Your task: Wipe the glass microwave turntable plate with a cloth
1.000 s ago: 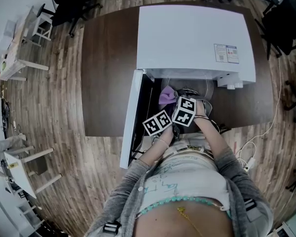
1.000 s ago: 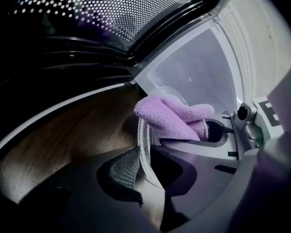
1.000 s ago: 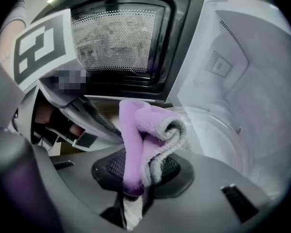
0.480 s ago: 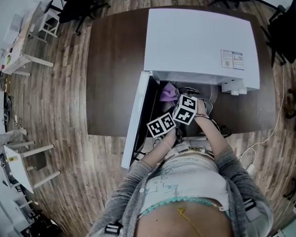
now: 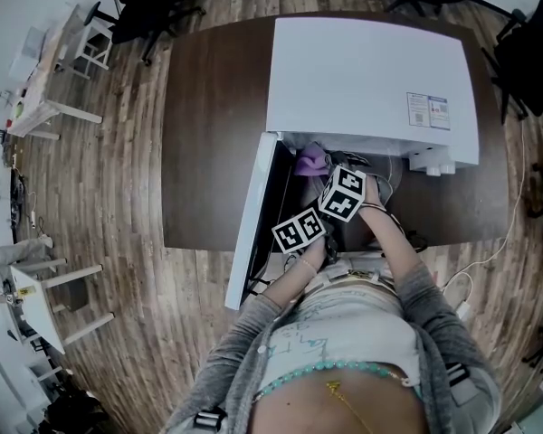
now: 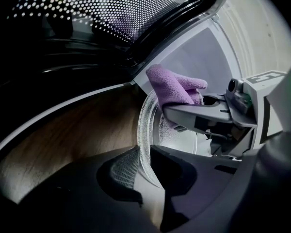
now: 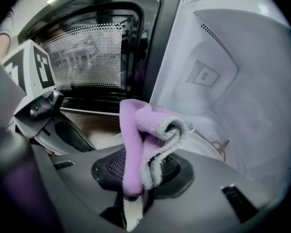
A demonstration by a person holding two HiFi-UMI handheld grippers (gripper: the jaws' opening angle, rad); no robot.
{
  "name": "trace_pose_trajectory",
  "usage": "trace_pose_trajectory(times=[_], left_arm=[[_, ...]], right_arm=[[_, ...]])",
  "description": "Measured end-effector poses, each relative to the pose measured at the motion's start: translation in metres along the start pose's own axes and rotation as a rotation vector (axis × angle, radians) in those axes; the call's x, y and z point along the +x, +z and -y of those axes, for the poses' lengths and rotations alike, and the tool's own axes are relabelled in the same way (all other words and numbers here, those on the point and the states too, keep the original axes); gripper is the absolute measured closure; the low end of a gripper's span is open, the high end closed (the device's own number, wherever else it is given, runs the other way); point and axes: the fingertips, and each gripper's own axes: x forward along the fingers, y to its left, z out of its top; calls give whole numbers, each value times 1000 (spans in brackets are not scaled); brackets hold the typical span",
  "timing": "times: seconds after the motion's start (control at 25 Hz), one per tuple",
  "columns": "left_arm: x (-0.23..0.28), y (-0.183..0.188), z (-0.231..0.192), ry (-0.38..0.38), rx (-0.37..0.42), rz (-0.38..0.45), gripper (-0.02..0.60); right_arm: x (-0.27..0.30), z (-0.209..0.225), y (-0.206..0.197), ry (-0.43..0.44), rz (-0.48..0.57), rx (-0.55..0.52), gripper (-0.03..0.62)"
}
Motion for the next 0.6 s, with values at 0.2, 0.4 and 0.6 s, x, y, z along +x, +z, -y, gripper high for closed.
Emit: trace_pose_trajectory(times=[0.2, 0.4, 0.6], left_arm=[[1, -1, 0, -1, -2, -1, 518], [0, -1, -1, -2, -4, -4, 519], [1, -1, -1, -3, -4, -4, 518]], right_arm=[[1, 15, -2, -50, 10, 29, 487], [-3, 36, -6, -97, 17, 73, 487], [-7, 49, -10, -136, 19, 95, 487]])
